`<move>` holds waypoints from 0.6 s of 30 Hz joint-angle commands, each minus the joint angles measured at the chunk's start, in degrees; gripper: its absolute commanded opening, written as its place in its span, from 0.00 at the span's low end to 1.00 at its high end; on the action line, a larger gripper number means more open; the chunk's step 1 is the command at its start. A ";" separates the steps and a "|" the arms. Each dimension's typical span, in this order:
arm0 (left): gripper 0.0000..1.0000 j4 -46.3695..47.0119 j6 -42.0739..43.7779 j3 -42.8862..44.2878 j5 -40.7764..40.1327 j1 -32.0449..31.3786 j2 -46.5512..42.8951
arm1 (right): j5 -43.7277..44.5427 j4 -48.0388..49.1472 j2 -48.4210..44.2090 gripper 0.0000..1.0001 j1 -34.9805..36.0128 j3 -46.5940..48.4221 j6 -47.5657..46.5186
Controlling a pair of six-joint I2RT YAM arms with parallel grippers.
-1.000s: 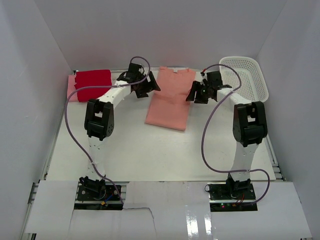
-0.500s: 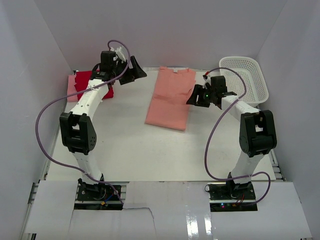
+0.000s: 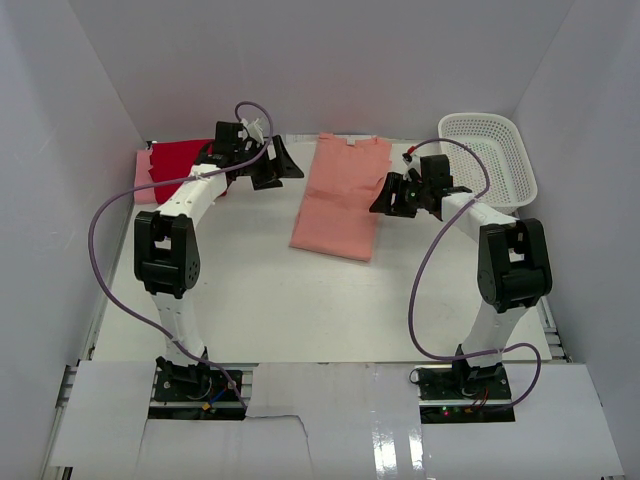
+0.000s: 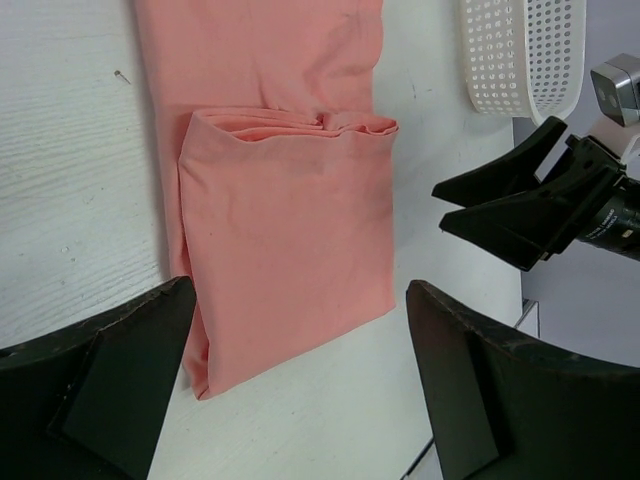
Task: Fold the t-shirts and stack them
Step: Fold the folded rectangular tshirt in 1/3 of the way
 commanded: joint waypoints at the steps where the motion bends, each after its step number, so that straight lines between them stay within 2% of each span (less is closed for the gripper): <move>1: 0.97 2.21 0.18 1.50 2.70 0.17 -1.08 | -1.61 2.18 0.23 0.64 -0.06 0.60 -0.77; 18: 0.96 6.52 -0.96 0.10 7.27 0.09 1.29 | -2.85 1.74 2.61 0.64 0.29 2.80 -0.59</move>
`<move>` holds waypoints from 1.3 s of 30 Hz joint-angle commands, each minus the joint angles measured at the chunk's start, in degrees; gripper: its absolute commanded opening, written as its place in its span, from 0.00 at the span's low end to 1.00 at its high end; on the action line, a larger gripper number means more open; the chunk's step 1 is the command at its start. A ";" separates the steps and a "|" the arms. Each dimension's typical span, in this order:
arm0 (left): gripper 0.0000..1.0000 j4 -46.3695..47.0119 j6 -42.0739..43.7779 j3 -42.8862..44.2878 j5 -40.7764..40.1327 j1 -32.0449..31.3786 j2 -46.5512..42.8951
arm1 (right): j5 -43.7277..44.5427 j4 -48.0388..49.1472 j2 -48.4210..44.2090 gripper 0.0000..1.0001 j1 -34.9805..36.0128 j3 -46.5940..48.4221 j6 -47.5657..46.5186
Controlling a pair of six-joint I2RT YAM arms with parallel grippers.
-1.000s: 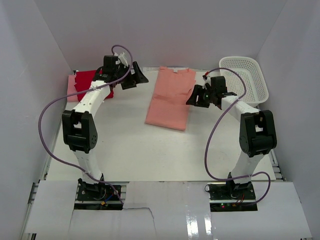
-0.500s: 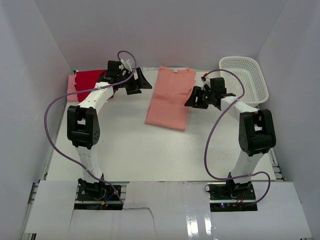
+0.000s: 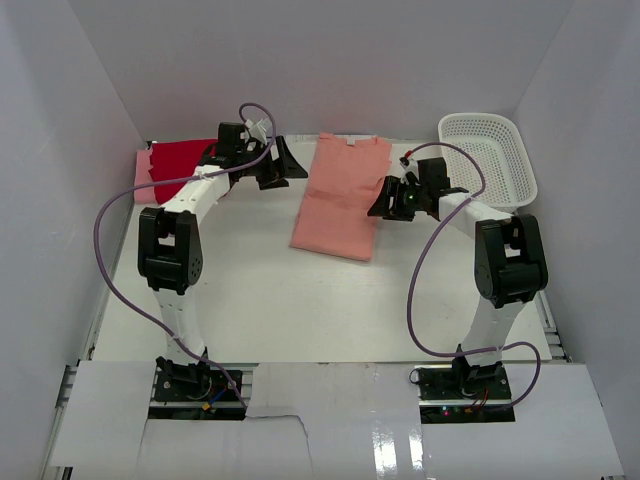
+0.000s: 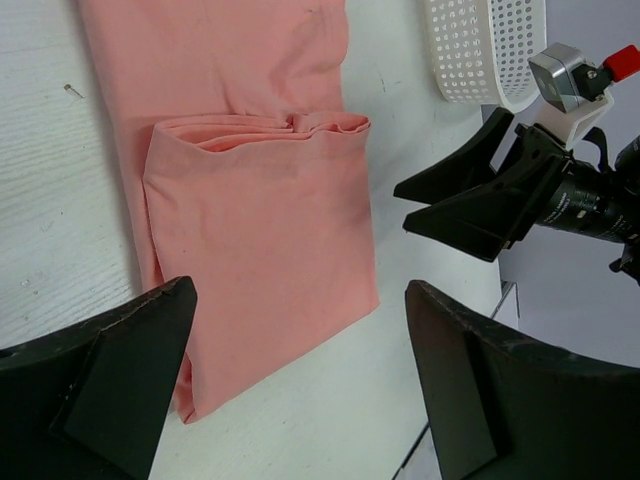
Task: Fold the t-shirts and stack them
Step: Fold the folded rectangular tshirt in 1/3 of the way
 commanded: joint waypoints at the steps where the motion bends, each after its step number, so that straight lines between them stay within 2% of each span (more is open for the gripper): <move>1: 0.96 1.62 0.37 -0.03 1.55 0.00 -0.72 | -1.08 1.85 0.20 0.64 0.19 2.47 -0.59; 11: 0.93 1.80 1.08 -0.65 0.23 -1.58 1.30 | -1.16 2.37 2.22 0.65 0.54 3.34 -0.33; 18: 0.92 2.94 -0.07 -0.47 2.60 -2.20 3.76 | -1.78 4.13 6.17 0.63 0.97 4.49 0.63; 19: 0.91 3.38 -0.07 -0.73 2.69 -2.46 4.03 | -1.78 4.13 7.22 0.61 1.06 4.92 0.73; 22: 0.89 3.74 -0.15 -0.65 3.04 -3.17 5.70 | -2.65 4.66 8.72 0.45 1.06 5.45 1.08; 23: 0.88 3.82 -0.16 -0.39 3.13 -3.60 6.31 | -2.83 4.92 9.25 0.33 1.06 5.63 1.25; 25: 0.86 3.82 -0.42 -0.21 3.39 -4.04 7.63 | -2.92 5.19 9.60 0.21 1.06 5.72 1.60; 27: 0.84 3.91 -0.59 -0.04 3.13 -4.66 8.16 | -3.01 5.10 9.61 0.17 1.06 5.98 1.69; 30: 0.82 4.09 -0.51 0.58 2.78 -5.63 8.95 | -2.75 5.10 9.17 0.19 1.06 5.90 1.61; 32: 0.82 4.09 -0.42 1.11 2.60 -6.41 10.00 | -2.13 5.01 9.25 0.30 1.06 5.98 1.34; 33: 0.82 3.83 -0.24 1.54 2.52 -6.68 10.53 | -2.13 4.66 9.43 0.31 1.06 6.59 1.17; 39: 0.81 1.02 0.55 2.87 -1.43 -7.82 14.49 | -1.25 1.50 12.24 0.32 1.06 8.79 -0.15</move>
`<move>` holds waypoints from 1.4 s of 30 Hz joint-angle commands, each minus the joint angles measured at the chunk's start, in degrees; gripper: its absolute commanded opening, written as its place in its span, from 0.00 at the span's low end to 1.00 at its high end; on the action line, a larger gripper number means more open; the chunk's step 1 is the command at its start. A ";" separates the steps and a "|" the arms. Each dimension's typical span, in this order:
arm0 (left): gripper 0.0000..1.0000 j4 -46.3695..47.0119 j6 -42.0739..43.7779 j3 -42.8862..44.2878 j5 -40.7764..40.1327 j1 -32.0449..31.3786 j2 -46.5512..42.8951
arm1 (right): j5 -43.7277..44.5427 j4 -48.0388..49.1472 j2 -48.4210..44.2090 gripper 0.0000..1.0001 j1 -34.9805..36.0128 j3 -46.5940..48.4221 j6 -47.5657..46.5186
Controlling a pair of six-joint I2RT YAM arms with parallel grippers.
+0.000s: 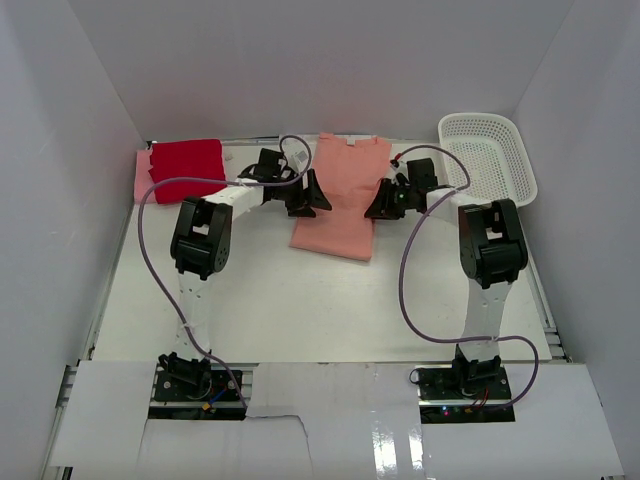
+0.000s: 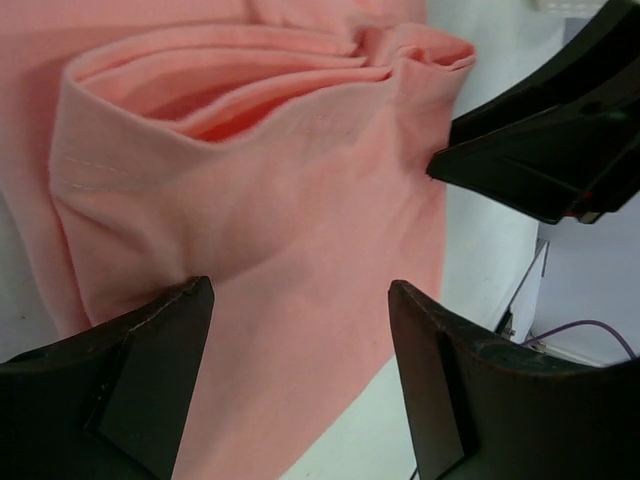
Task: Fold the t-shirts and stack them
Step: Fold the folded rectangular tshirt in 1/3 of the way
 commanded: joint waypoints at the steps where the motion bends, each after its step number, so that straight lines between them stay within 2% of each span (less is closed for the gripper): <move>1: 0.81 -2.22 1.64 1.29 -3.23 -0.68 0.72 | 0.61 -1.28 1.86 0.32 0.21 2.89 -1.64; 9: 0.80 -4.34 0.50 -1.07 -9.21 -1.12 1.52 | 2.01 -4.88 4.41 0.28 0.30 5.35 -2.69; 16: 0.80 -2.06 -1.43 -10.21 -12.20 -2.08 -2.87 | 3.42 -10.85 5.64 0.27 1.18 7.20 -4.45; 27: 0.80 2.51 -4.95 -29.53 -14.14 -4.63 -17.01 | 4.74 -13.85 -2.43 0.27 5.39 -2.54 -5.68; 31: 0.80 3.57 -6.52 -34.90 -14.31 -6.21 -21.77 | 5.35 -13.24 -6.92 0.27 7.33 -9.38 -4.89; 42: 0.81 3.75 -8.90 -44.85 -15.28 -7.01 -31.36 | 7.37 -11.48 -16.59 0.28 9.88 -20.48 -3.31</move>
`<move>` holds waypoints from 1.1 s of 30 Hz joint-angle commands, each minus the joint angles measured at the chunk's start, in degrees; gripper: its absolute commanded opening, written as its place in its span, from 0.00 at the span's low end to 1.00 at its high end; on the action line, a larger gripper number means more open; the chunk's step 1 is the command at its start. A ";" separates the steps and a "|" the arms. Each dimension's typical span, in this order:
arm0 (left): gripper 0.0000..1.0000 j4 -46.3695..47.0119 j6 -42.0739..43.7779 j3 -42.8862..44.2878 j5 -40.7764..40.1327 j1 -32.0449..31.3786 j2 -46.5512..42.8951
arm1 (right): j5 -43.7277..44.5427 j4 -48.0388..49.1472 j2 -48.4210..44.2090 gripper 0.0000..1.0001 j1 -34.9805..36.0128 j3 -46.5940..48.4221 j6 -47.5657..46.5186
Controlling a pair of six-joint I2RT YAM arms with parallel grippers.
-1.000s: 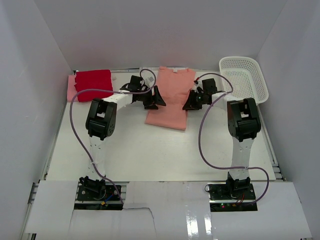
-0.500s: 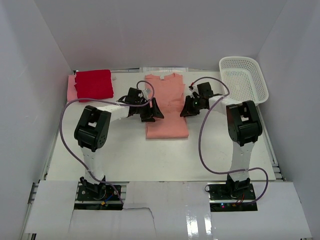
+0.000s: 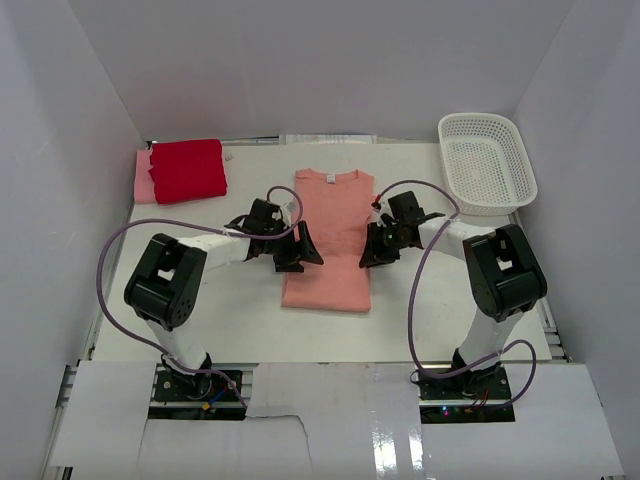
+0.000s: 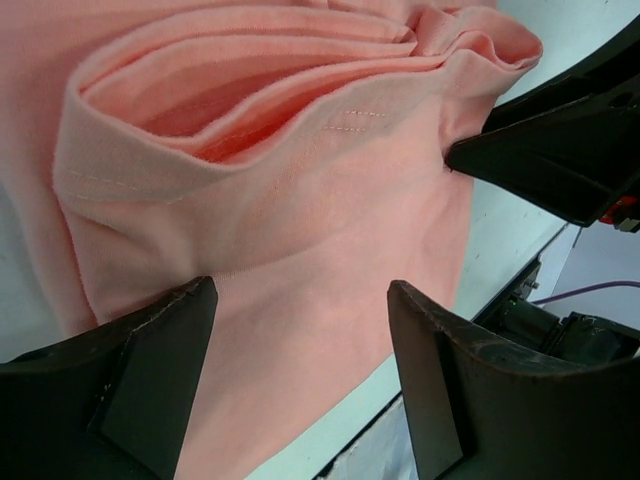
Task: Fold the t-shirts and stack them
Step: Fold the folded rectangular tshirt in 1/3 of the way, then grab one side of the 2/3 rectangular tshirt with both arms
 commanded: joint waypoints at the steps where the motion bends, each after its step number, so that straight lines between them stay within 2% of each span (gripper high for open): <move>1: 0.81 -3.73 -0.44 -2.58 -2.43 -0.03 -2.40 | 2.70 -1.71 -1.86 0.28 -0.18 -2.17 -0.47; 5: 0.82 -4.08 -0.27 -1.88 -2.52 -0.03 -2.75 | 4.01 -1.53 -2.57 0.38 -0.26 -2.08 -0.73; 12: 0.86 -10.40 2.01 6.98 -6.37 -0.03 -5.12 | 8.40 -5.04 -4.32 0.49 -0.26 4.86 -2.66; 15: 0.89 -14.44 3.33 13.23 -8.74 0.14 -6.35 | 11.48 -6.36 -6.69 0.59 -0.26 7.15 -3.19; 16: 0.89 -15.23 3.51 15.94 -9.10 0.49 -7.40 | 13.40 -6.71 -7.48 0.68 -0.26 7.50 -3.54; 18: 0.90 -17.61 3.95 18.15 -9.81 1.19 -8.37 | 15.17 -6.89 -9.76 0.75 -0.18 7.76 -3.72; 21: 0.91 -19.72 4.04 19.57 -10.77 2.95 -11.44 | 17.11 -7.50 -13.19 0.76 -0.26 6.54 -3.90; 25: 0.91 -21.13 3.34 15.72 -12.53 3.13 -17.59 | 16.33 -8.12 -18.81 0.78 -0.18 1.36 -3.28; 27: 0.91 -21.04 1.15 10.18 -12.97 3.13 -22.16 | 15.27 -6.98 -23.38 0.80 -0.26 -4.08 -1.62; 29: 0.91 -20.26 -0.35 3.36 -13.68 3.13 -26.02 | 12.90 -4.71 -28.20 0.76 -0.26 -10.30 1.01; 33: 0.91 -16.30 -3.87 -7.73 -11.40 2.78 -29.99 | 8.07 -1.10 -32.36 0.75 -0.26 -19.10 6.19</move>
